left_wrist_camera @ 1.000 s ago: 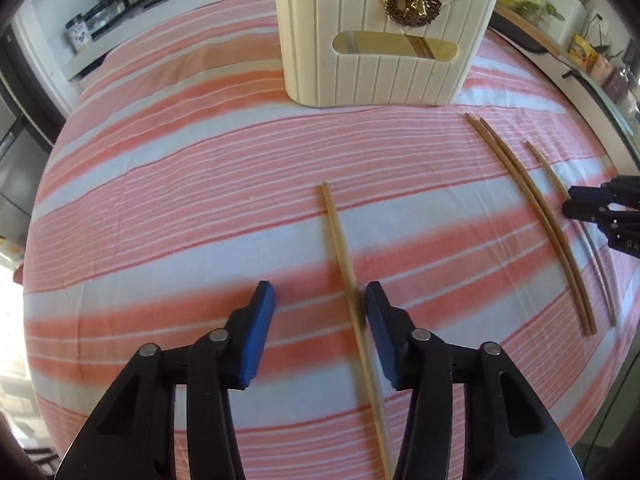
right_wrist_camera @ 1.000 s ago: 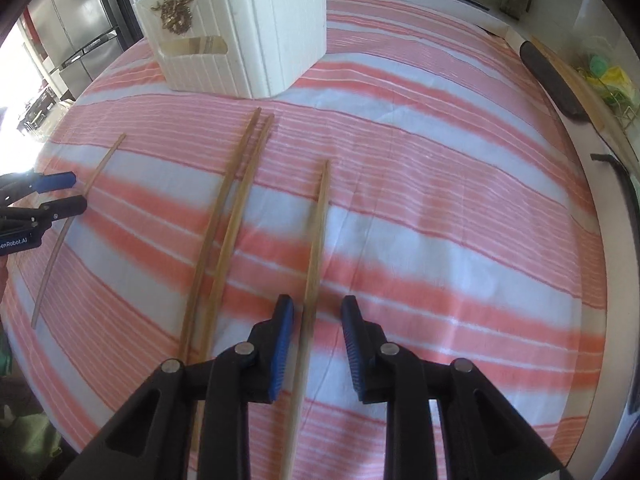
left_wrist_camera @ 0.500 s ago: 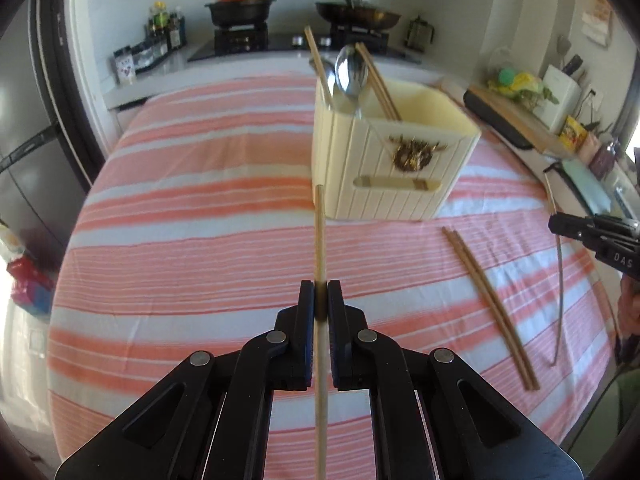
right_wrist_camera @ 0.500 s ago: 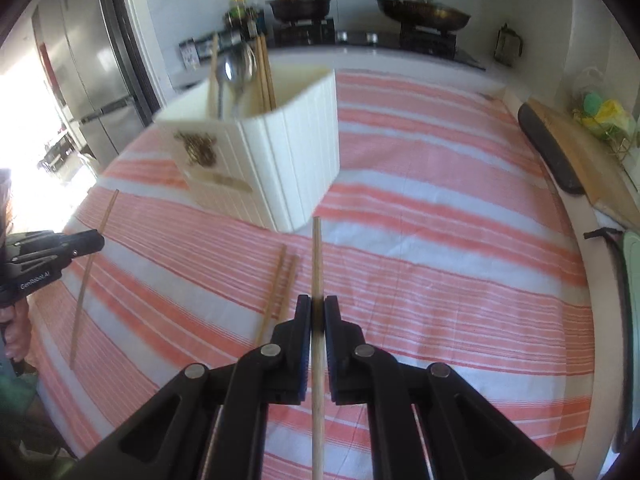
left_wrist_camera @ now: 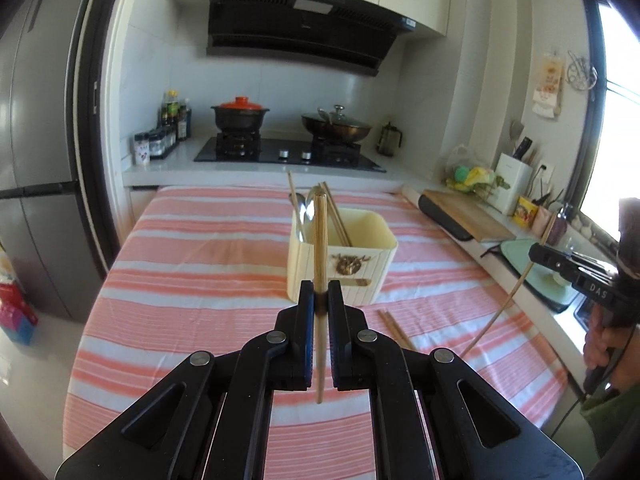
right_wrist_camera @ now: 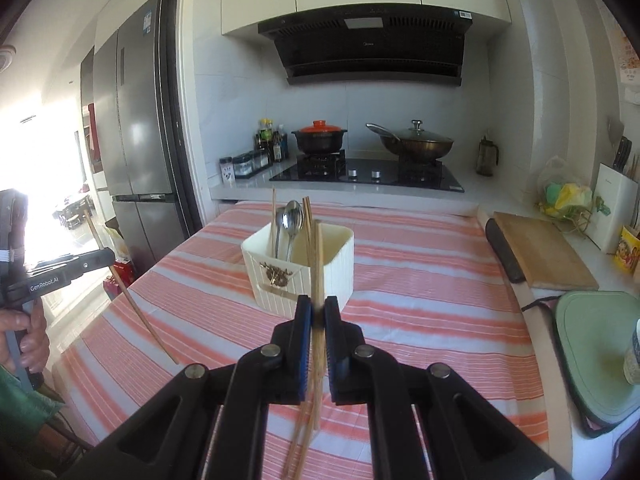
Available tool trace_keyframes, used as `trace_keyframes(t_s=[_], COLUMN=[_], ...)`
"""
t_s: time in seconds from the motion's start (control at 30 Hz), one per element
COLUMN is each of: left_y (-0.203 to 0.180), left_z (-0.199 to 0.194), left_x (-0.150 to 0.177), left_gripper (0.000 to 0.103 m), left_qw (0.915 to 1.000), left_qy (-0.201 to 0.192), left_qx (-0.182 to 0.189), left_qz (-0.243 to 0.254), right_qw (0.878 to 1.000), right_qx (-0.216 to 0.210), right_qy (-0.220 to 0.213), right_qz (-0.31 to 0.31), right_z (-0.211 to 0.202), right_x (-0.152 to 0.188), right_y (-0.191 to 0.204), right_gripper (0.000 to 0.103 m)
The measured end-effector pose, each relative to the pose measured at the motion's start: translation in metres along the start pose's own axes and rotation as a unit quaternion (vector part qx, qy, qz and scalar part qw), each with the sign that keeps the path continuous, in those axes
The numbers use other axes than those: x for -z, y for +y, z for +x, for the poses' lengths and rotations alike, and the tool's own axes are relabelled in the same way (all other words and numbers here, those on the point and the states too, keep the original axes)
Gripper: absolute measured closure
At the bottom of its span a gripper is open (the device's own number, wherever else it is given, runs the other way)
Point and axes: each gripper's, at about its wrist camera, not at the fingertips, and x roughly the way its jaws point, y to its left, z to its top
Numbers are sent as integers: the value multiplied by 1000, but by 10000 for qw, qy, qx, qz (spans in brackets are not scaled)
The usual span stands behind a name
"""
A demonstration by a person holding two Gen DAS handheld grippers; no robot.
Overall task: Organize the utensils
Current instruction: 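Lift and lower the chopsticks into the cream holder with both tools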
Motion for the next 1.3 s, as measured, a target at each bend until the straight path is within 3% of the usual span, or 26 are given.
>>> trace_keyframes(t_s=[0.13, 0.3, 0.37, 0.53, 0.7, 0.8, 0.9, 1.03, 1.17, 1.3], left_y=[-1, 3, 6, 11, 11, 10, 6, 2, 1, 0], left_z=[-9, 9, 9, -6, -5, 21, 65, 128, 184, 227], left_x=[-1, 13, 8, -46, -119, -148, -160, -157, -140, -121], left_gripper=[99, 99, 99, 99, 99, 99, 99, 99, 99, 98], left_qw=[10000, 9993, 9995, 9995, 9919, 9888, 9926, 9979, 9991, 9962], left_qy=[-27, 326, 288, -319, -1251, -1447, -1163, -537, 142, 784], left_qx=[-15, -93, -57, -42, -199, -224, -194, -155, -98, -148], left_qz=[83, 152, 114, 32, -131, -285, -303, -317, -376, -356], right_qw=[9999, 9996, 9992, 9998, 9961, 9915, 9908, 9955, 9997, 9949], right_qx=[-3, 56, 68, 166, 222, 123, -67, -80, -187, -174], right_qy=[-99, 286, 383, 69, -845, -1286, -1343, -928, -33, 992], right_qz=[-77, -52, -29, -130, -149, -174, -127, -193, -164, -18], right_z=[-11, 6, 12, 13, 10, 21, 50, 109, 175, 228], right_x=[-8, 2, 3, -32, -98, -131, -149, -150, -134, -114], right_y=[2, -3, -7, -14, -11, -4, 2, 6, 0, -10], right_gripper=[96, 96, 96, 96, 96, 96, 96, 96, 96, 96])
